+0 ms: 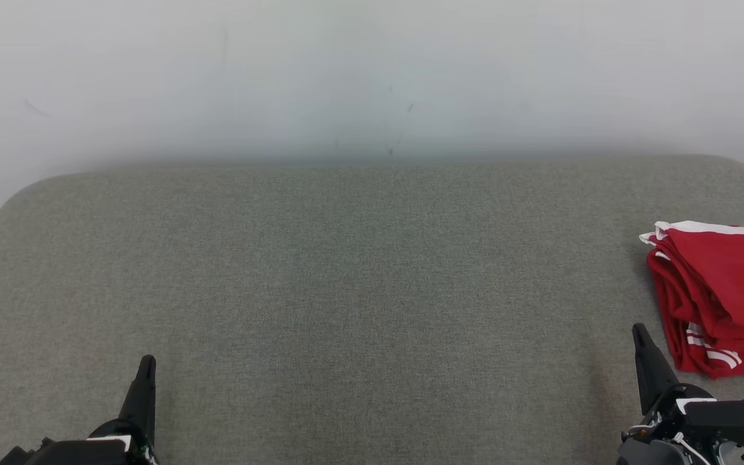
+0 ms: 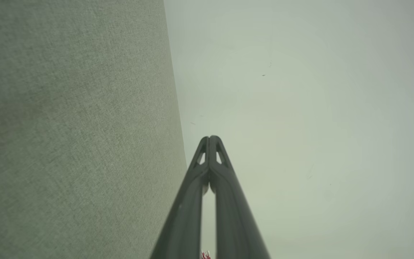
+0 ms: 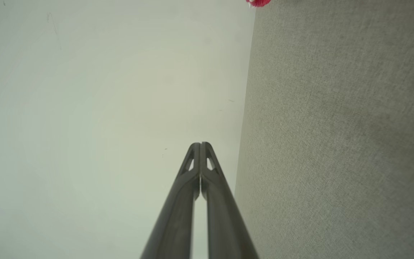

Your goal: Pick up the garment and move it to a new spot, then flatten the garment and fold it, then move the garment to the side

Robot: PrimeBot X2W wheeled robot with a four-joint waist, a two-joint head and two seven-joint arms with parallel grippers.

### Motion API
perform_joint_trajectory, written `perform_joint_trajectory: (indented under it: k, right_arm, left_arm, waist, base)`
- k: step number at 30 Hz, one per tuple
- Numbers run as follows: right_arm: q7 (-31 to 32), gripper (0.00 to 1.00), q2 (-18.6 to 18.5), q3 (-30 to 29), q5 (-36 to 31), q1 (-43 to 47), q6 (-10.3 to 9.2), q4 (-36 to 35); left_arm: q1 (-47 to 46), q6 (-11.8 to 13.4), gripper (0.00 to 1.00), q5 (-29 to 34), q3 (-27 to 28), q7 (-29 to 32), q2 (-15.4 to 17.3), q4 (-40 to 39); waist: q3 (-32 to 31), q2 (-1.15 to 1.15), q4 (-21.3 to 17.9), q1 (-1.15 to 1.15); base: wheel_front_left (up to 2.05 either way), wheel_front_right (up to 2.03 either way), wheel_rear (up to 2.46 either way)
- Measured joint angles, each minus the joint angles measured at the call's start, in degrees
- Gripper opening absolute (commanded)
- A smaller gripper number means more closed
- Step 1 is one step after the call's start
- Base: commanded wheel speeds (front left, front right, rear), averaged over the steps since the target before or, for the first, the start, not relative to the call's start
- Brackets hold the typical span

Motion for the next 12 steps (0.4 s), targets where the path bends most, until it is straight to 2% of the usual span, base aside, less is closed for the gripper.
perform_joint_trajectory:
  k: [12]
  right_arm:
    - [0.00, 0.00, 0.00, 0.01, 0.00, 0.00, 0.00, -0.01]
  left_arm:
    - [0.00, 0.00, 0.00, 0.00, 0.00, 0.00, 0.00, 0.00]
  waist:
    - [0.00, 0.00, 0.00, 0.00]
  base:
    - [0.00, 0.00, 0.00]
